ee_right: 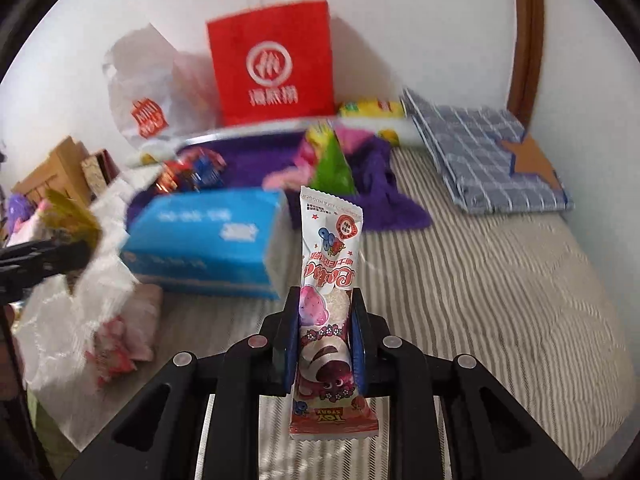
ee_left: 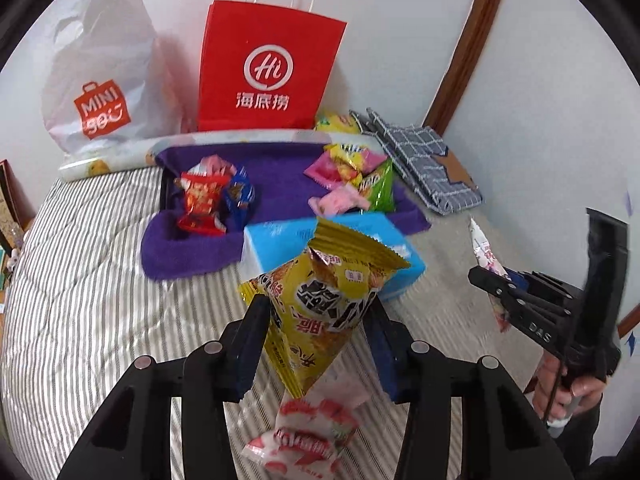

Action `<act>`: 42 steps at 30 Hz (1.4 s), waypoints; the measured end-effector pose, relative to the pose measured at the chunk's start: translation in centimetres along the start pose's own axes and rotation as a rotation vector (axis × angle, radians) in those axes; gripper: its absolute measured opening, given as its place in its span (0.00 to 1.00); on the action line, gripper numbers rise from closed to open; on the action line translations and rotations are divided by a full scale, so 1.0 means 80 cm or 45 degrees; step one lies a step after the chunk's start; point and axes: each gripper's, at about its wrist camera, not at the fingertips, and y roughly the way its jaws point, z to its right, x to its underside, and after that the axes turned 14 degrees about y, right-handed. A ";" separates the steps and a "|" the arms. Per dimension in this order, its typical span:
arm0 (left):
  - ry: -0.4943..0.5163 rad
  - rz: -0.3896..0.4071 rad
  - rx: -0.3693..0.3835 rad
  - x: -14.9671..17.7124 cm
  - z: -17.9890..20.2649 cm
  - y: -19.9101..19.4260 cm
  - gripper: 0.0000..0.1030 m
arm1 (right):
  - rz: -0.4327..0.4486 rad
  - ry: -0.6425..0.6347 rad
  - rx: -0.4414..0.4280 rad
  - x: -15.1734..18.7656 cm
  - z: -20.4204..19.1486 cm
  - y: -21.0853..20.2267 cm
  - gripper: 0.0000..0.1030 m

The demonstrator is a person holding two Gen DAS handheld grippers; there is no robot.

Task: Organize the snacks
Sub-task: 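Carry stick snack and yellow chip bag up over the purple towel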

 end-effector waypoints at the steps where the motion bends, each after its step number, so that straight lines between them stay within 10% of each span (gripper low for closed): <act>1: -0.003 0.005 -0.004 -0.006 0.000 0.002 0.44 | 0.012 -0.001 -0.010 -0.004 -0.004 -0.002 0.21; 24: -0.109 0.133 -0.202 -0.131 -0.081 0.059 0.44 | 0.084 -0.013 -0.134 -0.178 -0.078 0.086 0.21; 42: -0.284 0.152 -0.254 -0.106 -0.133 0.084 0.45 | -0.117 0.079 -0.306 -0.159 -0.051 0.177 0.21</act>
